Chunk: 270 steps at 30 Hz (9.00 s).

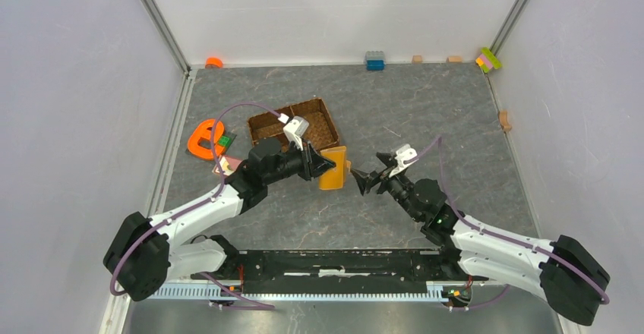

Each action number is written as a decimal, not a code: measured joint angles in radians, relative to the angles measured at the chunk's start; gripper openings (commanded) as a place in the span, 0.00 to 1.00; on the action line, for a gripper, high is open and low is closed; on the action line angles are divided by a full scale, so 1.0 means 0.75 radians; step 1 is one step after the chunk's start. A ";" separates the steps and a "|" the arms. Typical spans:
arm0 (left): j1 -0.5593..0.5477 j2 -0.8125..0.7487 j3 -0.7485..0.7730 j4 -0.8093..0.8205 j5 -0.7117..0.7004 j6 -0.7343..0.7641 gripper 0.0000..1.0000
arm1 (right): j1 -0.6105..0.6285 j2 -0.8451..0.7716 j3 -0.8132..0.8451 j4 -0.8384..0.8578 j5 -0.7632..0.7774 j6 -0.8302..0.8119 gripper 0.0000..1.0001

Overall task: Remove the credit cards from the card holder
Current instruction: Open the card holder.

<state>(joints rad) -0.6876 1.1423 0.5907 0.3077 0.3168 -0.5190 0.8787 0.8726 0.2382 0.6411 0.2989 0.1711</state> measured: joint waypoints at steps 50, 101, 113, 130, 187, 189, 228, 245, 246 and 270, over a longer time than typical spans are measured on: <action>0.020 -0.110 -0.122 0.435 0.295 -0.072 0.02 | -0.192 0.125 0.002 0.331 -0.740 0.239 0.48; 0.012 0.101 0.097 -0.167 -0.057 0.004 0.43 | -0.200 0.321 0.054 0.114 -0.604 0.367 0.00; 0.012 0.466 0.302 -0.153 0.040 0.001 0.30 | -0.204 0.284 0.099 -0.170 -0.384 0.445 0.03; 0.012 0.642 0.378 -0.306 0.116 0.007 0.03 | -0.205 0.454 0.158 -0.260 -0.447 0.505 0.35; 0.016 0.676 0.486 -0.510 0.112 0.085 0.02 | -0.245 0.468 0.238 -0.466 -0.211 0.404 0.64; 0.016 0.678 0.487 -0.510 0.112 0.085 0.02 | -0.247 0.467 0.237 -0.469 -0.209 0.404 0.63; 0.027 0.634 0.433 -0.468 0.120 0.084 0.38 | -0.288 0.512 0.200 -0.414 -0.460 0.452 0.00; 0.027 0.701 0.404 -0.328 0.258 0.070 0.66 | -0.410 0.523 0.035 -0.125 -0.705 0.678 0.00; 0.027 0.708 0.404 -0.327 0.266 0.069 0.66 | -0.413 0.523 0.032 -0.116 -0.711 0.685 0.00; 0.027 0.683 0.338 -0.155 0.391 -0.029 0.63 | -0.536 0.266 -0.202 0.166 -0.738 0.845 0.00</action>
<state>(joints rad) -0.6674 1.6543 0.8440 0.1917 0.6098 -0.5407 0.4767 1.0721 0.0864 0.7658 -0.2546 0.8047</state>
